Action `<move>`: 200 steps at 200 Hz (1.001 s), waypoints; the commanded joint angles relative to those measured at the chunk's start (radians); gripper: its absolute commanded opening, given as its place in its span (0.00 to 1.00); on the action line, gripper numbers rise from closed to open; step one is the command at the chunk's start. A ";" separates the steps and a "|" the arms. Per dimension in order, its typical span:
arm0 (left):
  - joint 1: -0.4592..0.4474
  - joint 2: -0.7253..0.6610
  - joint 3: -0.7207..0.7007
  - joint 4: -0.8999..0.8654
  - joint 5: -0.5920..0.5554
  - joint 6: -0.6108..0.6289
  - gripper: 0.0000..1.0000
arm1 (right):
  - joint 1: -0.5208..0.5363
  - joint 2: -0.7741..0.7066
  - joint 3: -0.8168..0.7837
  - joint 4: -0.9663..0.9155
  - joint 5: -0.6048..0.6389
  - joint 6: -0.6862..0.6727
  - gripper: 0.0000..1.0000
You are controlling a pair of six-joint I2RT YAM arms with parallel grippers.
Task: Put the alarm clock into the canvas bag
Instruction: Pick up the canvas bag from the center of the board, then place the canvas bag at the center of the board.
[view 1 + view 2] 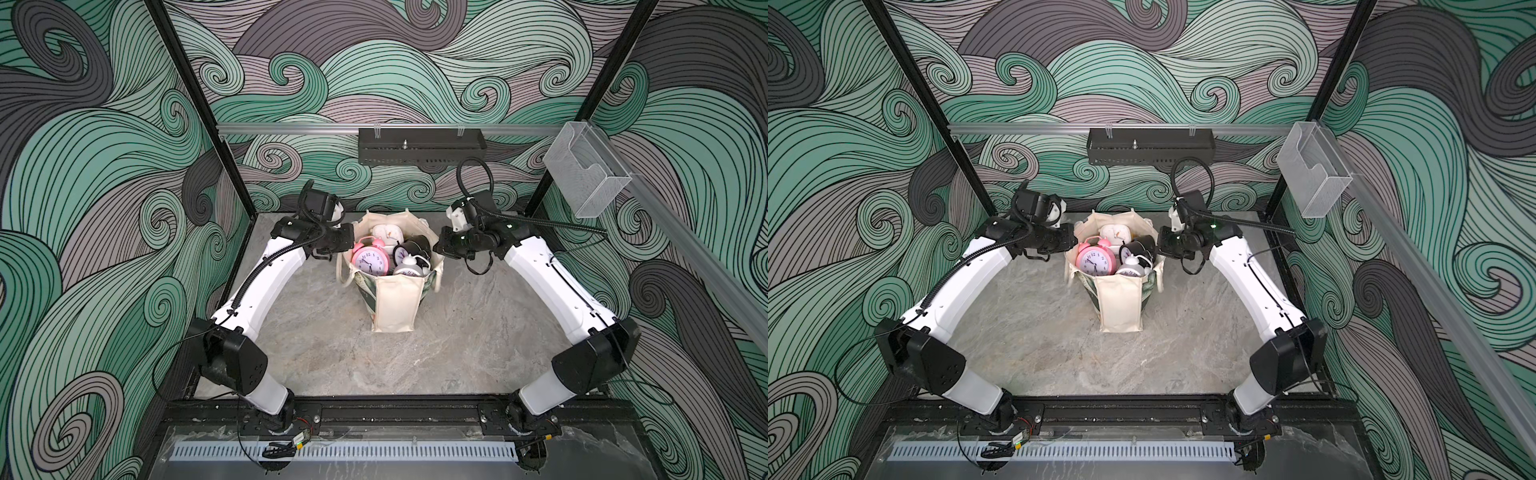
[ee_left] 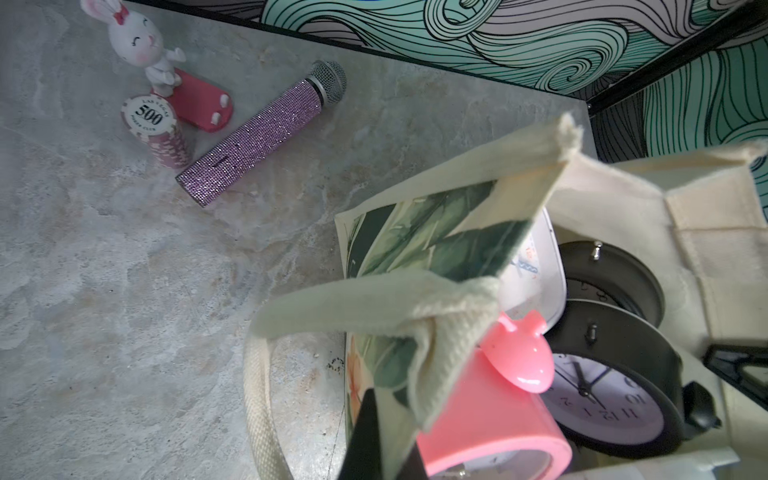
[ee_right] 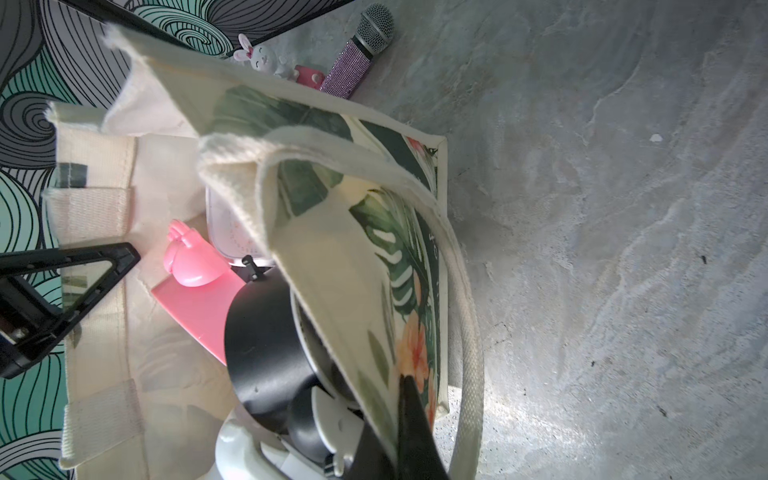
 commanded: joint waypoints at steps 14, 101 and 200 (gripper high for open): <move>0.017 -0.042 0.018 0.113 0.028 0.011 0.00 | -0.012 -0.028 0.076 0.121 -0.018 0.030 0.00; 0.019 0.007 -0.096 0.199 0.122 -0.017 0.00 | -0.012 -0.048 -0.087 0.148 0.012 0.039 0.00; 0.019 0.012 -0.102 0.203 0.130 -0.036 0.17 | -0.014 -0.128 -0.186 0.185 0.049 0.055 0.22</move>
